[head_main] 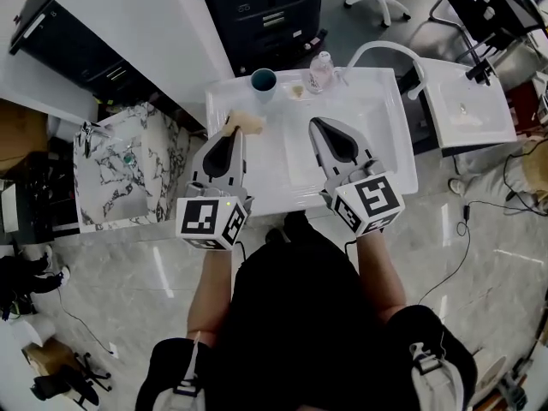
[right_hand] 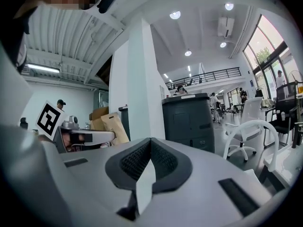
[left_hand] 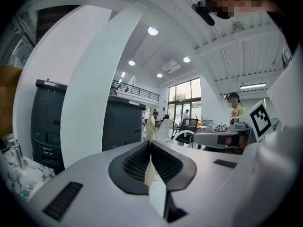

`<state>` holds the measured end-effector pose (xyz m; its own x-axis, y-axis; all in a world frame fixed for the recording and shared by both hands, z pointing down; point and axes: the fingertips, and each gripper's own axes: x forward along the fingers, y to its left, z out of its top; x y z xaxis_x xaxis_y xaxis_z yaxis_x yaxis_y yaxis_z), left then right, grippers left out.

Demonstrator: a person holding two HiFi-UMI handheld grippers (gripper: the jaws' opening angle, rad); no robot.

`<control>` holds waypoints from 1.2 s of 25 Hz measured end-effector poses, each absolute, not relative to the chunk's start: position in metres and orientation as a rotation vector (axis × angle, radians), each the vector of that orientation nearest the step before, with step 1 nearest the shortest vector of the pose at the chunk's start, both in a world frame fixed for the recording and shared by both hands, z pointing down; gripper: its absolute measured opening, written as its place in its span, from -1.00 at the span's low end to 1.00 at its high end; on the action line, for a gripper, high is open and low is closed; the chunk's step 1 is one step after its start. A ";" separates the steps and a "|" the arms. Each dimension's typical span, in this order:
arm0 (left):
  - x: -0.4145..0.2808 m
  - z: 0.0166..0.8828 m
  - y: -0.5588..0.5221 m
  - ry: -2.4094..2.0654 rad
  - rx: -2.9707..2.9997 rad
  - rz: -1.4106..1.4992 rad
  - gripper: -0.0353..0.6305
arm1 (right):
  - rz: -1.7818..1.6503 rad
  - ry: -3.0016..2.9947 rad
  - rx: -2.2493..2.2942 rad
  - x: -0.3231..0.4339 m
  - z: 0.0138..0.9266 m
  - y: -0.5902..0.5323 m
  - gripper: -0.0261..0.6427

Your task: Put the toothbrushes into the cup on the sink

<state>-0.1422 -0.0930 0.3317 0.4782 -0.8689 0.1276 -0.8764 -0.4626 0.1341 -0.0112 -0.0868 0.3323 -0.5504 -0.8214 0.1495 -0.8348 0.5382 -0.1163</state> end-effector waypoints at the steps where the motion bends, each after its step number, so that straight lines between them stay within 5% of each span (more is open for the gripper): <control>1: -0.141 0.331 -0.100 -1.525 2.536 0.057 -0.82 | 0.265 -2.697 1.441 -0.010 0.332 -0.094 -0.83; 30: -0.122 0.374 -0.213 -1.664 2.374 0.110 -0.82 | 0.381 -2.751 1.265 0.010 0.367 -0.183 -0.83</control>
